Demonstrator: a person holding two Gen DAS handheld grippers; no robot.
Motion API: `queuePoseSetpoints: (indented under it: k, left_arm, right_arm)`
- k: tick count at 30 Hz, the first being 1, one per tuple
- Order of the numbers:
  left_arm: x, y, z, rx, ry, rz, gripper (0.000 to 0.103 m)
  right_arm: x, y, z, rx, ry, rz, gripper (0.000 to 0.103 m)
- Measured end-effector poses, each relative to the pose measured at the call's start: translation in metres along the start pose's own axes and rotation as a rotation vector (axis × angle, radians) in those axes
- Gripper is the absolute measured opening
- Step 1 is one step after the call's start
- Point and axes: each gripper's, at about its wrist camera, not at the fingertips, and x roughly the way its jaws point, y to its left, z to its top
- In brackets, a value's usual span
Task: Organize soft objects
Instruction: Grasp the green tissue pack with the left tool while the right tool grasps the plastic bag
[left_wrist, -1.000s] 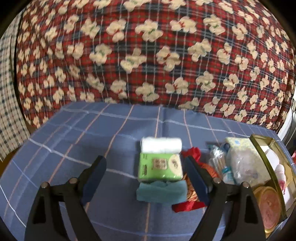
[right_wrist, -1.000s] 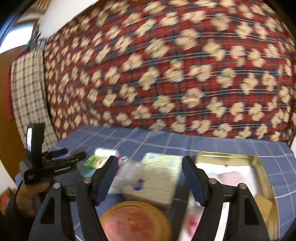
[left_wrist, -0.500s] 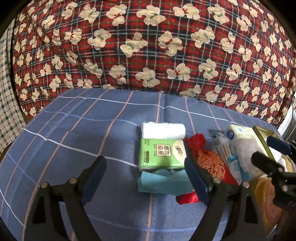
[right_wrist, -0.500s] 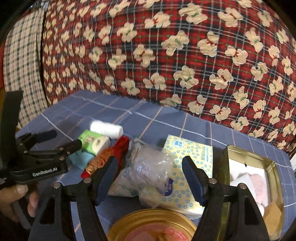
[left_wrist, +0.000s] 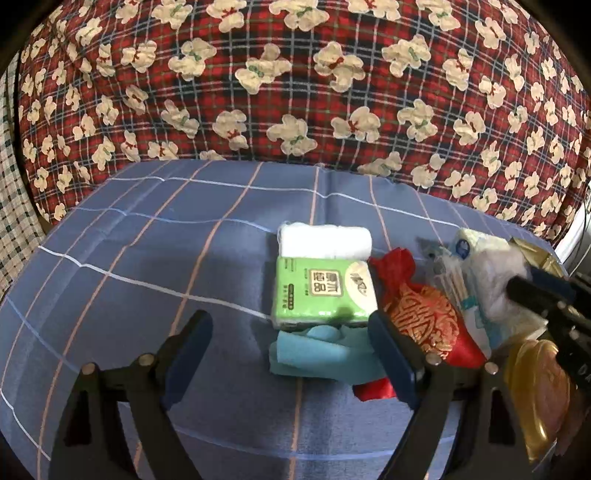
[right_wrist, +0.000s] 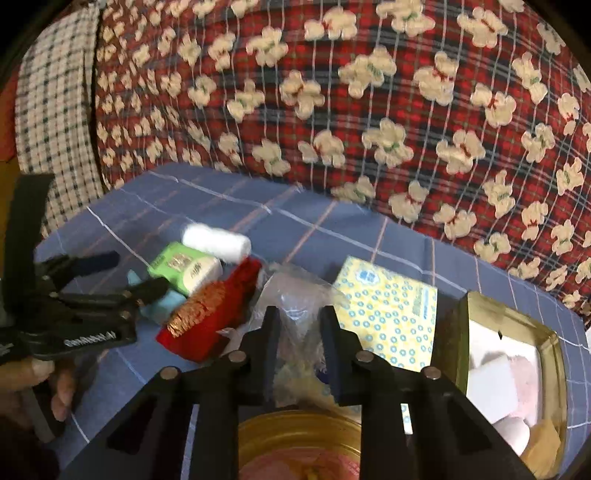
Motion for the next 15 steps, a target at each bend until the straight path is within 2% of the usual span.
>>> queuePoseSetpoints:
  k: [2, 4, 15]
  left_arm:
    - [0.002, 0.001, 0.000, -0.009, 0.009, -0.006, 0.088]
    - [0.004, 0.003, 0.000, -0.022, 0.017, -0.010, 0.088]
    - [0.010, 0.006, -0.001, -0.049, 0.043, -0.007, 0.087]
  right_arm:
    - [-0.005, 0.000, 0.001, -0.003, -0.067, 0.028, 0.025]
    - [-0.001, -0.001, 0.002, 0.009, -0.071, 0.007, 0.024]
    - [-0.033, -0.005, 0.004, 0.066, -0.238, 0.076, 0.024]
